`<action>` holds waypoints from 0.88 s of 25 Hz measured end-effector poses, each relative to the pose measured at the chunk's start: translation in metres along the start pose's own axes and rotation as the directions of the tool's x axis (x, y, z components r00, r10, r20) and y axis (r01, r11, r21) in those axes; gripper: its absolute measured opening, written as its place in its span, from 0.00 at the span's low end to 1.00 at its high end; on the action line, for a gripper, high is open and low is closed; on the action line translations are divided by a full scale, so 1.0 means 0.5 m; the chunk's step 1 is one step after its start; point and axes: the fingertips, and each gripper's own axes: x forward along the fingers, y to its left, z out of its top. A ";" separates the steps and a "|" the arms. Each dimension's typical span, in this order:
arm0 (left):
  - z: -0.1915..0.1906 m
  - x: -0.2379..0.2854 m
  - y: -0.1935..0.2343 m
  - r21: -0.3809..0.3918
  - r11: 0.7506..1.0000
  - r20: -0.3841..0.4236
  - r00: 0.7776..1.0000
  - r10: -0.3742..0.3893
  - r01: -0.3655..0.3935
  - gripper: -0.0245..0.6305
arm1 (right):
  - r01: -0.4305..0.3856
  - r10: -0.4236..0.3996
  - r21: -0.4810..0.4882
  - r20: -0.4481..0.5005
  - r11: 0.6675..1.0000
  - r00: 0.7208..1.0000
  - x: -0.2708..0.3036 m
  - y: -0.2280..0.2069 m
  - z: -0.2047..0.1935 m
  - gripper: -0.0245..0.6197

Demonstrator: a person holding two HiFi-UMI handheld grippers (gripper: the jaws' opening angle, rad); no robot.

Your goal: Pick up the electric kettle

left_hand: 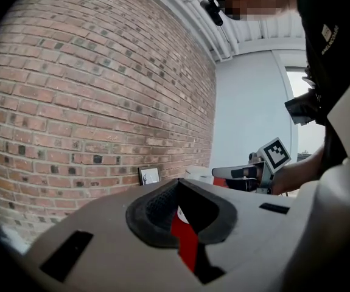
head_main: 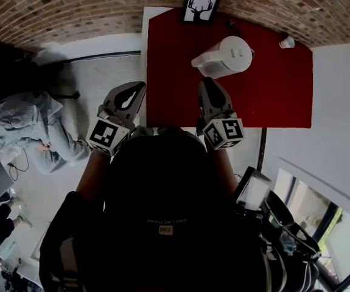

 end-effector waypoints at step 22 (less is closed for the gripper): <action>-0.027 -0.106 0.009 0.000 0.962 -0.072 0.960 0.272 -0.273 0.04 | 0.051 -0.053 -0.023 -0.126 0.998 0.991 0.108 -0.115 -0.141 0.36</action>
